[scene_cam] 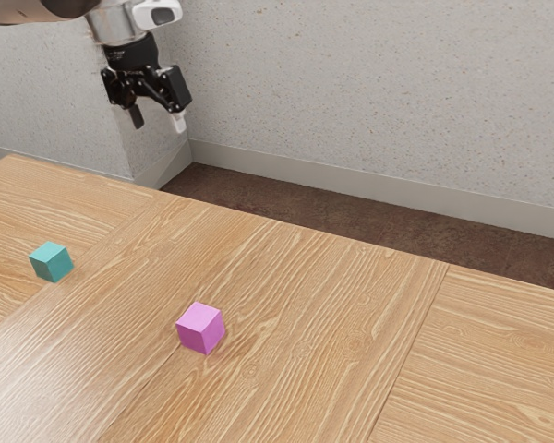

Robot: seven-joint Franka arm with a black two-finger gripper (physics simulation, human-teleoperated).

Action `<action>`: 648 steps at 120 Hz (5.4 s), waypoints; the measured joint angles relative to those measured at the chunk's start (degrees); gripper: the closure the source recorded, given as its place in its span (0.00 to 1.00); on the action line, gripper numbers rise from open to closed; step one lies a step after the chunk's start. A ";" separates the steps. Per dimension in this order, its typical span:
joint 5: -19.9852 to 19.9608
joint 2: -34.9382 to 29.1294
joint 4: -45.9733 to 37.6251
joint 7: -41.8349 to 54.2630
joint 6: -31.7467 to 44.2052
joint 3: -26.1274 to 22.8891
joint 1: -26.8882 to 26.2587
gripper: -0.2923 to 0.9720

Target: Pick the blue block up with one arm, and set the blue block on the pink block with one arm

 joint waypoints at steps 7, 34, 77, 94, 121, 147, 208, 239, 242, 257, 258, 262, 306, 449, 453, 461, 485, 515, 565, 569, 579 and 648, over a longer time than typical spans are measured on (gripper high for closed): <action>0.09 -0.01 -0.01 0.08 0.21 1.90 -3.05 0.23; 0.26 0.17 -0.02 0.27 0.86 3.07 -3.21 0.23; 5.15 0.49 -5.83 0.46 4.34 3.16 23.92 0.23; 6.50 3.32 -12.59 0.61 10.78 3.11 24.18 0.23; 7.88 6.92 -17.85 3.72 20.16 3.10 25.49 0.23; 9.63 12.36 -19.14 11.32 27.89 3.11 27.85 0.23; 12.37 19.11 -18.27 26.29 35.83 3.10 29.80 0.23; 12.50 21.54 -18.21 31.03 37.63 3.10 30.74 0.23; 12.46 21.78 -18.20 31.41 37.82 3.11 30.74 0.23; 12.37 23.26 -17.39 33.15 38.48 3.10 30.72 0.23; 12.36 23.33 -17.33 33.26 38.51 3.10 30.72 0.23; 12.29 23.66 -17.01 33.66 38.62 3.10 30.74 0.23; 11.90 25.08 -16.62 36.80 39.16 3.19 31.45 0.23; 11.94 30.76 -12.50 39.93 39.30 3.11 31.54 0.25; 11.94 30.78 -12.50 39.95 39.31 3.13 31.54 0.26; 11.93 30.78 -12.50 39.99 39.32 3.11 31.54 0.30; 11.88 30.77 -12.40 40.02 39.35 3.11 31.58 0.39; 12.00 30.76 -12.39 39.92 39.43 3.11 31.63 0.42; 11.97 27.95 -12.96 39.53 39.09 2.65 32.14 0.47; 11.96 27.35 -13.07 39.40 38.74 2.45 32.12 0.47; 11.96 25.79 -13.61 39.05 37.74 1.85 32.16 0.48; 11.15 14.23 -24.63 33.92 34.96 -7.84 32.33 0.51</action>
